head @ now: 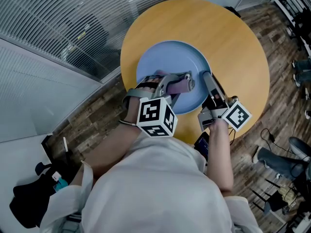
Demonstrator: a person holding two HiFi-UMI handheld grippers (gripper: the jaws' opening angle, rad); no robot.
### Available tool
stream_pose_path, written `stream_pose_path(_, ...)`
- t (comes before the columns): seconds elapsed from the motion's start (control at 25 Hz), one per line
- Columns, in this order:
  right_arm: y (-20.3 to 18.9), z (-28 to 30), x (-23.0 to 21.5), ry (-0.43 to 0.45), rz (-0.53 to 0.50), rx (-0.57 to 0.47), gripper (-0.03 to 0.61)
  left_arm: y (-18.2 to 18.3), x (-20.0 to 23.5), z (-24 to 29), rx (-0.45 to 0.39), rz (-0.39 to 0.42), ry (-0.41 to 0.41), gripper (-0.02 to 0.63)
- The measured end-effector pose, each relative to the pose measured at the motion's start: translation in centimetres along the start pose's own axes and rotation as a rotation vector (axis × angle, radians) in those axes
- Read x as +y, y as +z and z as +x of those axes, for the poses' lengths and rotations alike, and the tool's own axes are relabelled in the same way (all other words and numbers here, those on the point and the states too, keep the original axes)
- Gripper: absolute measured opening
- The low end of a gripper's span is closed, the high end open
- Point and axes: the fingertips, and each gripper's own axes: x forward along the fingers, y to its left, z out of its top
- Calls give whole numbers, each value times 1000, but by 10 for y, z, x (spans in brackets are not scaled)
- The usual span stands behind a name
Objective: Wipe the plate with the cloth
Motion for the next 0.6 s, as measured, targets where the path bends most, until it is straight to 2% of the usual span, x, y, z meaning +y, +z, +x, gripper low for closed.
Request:
stream_pose_path(0.36,-7,4,1,14,5,40,107,18,-14,6,-25,16,-48,83)
stream_pose_path(0.6,-11,7,2,17,8,59,107,25,-21,7,-47,83,-66,83)
